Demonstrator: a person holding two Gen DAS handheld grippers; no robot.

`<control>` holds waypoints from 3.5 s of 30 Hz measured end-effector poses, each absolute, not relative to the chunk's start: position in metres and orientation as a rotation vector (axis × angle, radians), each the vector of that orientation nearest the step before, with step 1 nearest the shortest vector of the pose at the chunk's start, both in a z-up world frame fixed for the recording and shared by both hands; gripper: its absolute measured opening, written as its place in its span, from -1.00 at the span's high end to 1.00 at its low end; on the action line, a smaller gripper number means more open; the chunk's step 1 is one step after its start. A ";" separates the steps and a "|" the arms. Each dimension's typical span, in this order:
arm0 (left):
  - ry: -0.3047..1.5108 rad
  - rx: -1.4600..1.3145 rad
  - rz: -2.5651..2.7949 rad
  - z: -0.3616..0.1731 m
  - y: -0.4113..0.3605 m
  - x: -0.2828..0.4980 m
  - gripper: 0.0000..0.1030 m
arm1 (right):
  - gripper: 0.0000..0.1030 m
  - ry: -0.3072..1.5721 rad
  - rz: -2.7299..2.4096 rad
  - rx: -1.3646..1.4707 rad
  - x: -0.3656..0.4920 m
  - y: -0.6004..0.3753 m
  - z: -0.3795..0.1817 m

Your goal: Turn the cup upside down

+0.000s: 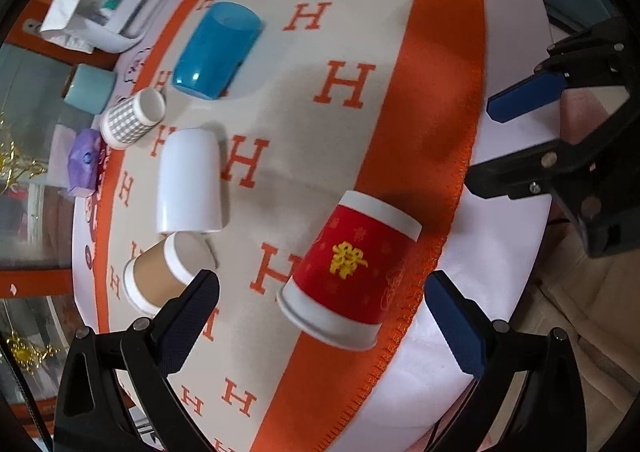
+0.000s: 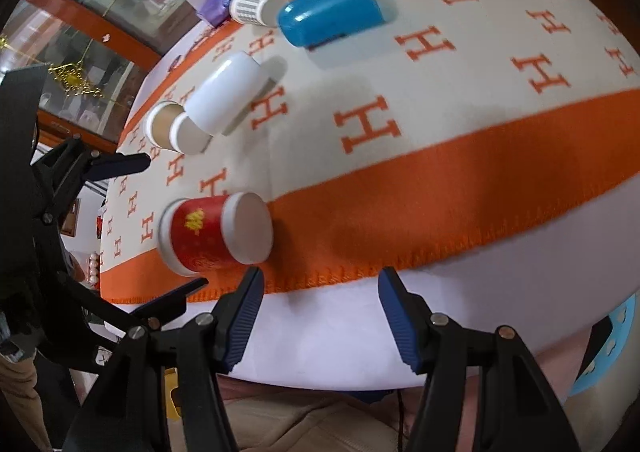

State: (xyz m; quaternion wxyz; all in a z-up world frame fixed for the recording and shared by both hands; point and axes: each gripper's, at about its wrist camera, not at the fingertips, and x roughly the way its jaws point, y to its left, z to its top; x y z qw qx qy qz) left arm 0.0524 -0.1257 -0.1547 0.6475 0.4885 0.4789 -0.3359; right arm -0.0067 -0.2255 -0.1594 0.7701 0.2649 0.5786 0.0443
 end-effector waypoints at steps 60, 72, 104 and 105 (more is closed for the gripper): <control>0.895 0.038 -0.448 -0.199 -0.041 0.088 -0.71 | -0.16 1.158 0.114 0.568 -0.006 -0.231 -0.156; 0.930 -0.001 -0.436 -0.182 -0.031 0.080 -0.92 | -0.16 1.134 0.140 0.527 -0.006 -0.225 -0.148; 0.809 0.039 -0.122 -0.013 0.009 0.021 -0.99 | -0.17 0.873 0.180 0.250 -0.010 -0.180 -0.007; 0.806 0.033 -0.118 -0.010 0.008 0.021 -0.99 | -0.17 0.859 0.175 0.248 -0.011 -0.179 -0.003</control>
